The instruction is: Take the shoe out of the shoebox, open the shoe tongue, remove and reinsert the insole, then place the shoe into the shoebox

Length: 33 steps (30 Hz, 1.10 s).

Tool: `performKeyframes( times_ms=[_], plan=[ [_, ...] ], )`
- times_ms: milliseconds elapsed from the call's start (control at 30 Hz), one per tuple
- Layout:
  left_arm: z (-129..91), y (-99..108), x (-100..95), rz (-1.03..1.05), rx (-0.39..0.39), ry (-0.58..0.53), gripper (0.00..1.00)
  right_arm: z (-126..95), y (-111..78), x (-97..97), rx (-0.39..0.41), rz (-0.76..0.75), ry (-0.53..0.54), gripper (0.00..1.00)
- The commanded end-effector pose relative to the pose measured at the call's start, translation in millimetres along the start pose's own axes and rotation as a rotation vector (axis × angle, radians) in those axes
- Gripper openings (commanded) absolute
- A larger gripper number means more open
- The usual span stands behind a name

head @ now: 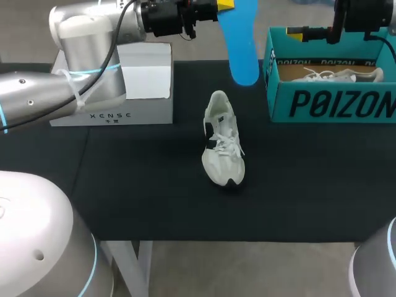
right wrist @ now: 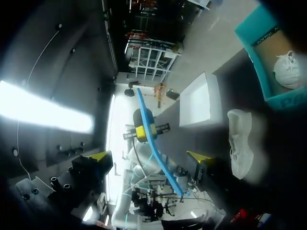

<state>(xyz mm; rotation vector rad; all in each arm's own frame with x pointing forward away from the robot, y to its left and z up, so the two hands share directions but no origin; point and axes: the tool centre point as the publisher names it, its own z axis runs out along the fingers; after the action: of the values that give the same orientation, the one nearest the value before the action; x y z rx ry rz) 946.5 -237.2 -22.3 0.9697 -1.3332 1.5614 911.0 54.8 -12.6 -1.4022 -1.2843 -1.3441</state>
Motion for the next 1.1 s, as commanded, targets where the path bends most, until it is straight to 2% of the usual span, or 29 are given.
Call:
performKeyframes(
  times_ms=[33, 67, 167, 300, 333, 633, 700, 800, 900, 1100],
  plan=[
    [0, 4, 1.6, 0.995, 0.179, -0.047, 0.0, 2, 0.2, -1.3, -0.002, 0.002, -0.003, 1.0],
    [1, 7, 3.1, 1.099, 0.174, -0.05, 0.0, 2, 0.1, -1.4, -0.006, 0.001, -0.001, 1.0],
    [2, 10, 4.2, 1.204, 0.142, -0.053, 0.0, 1, -1.1, -2.0, -0.01, 0.003, -0.001, 1.0],
    [1, 20, 6.5, 1.341, 0.08, 0.027, 0.0, 0, -2.0, -2.9, -0.011, 0.008, -0.002, 1.0],
    [1, 18, 5.4, 1.377, 0.06, -0.005, 0.0, 0, -2.1, -3.1, -0.012, 0.009, -0.002, 1.0],
    [1, 18, 5.4, 1.676, 0.076, -0.004, 0.0, -1, -1.2, -3.4, -0.018, 0.007, -0.001, 1.0],
    [2, 31, 12.6, 1.741, 0.05, 0.033, 0.0, -1, -1.2, -3.6, -0.017, 0.008, 0.0, 1.0],
    [5, 45, 2.5, 1.841, -0.026, 0.035, 0.0, -2, -1.4, -4.5, -0.019, 0.009, 0.0, 1.0],
    [5, 48, -5.0, 1.929, -0.096, 0.053, 0.0, -2, -1.1, -5.4, -0.018, 0.012, -0.001, 1.0],
    [5, 48, -5.0, 2.133, -0.101, 0.066, 0.0, -2, -0.3, -5.1, -0.019, 0.006, 0.002, 1.0]
  ],
)
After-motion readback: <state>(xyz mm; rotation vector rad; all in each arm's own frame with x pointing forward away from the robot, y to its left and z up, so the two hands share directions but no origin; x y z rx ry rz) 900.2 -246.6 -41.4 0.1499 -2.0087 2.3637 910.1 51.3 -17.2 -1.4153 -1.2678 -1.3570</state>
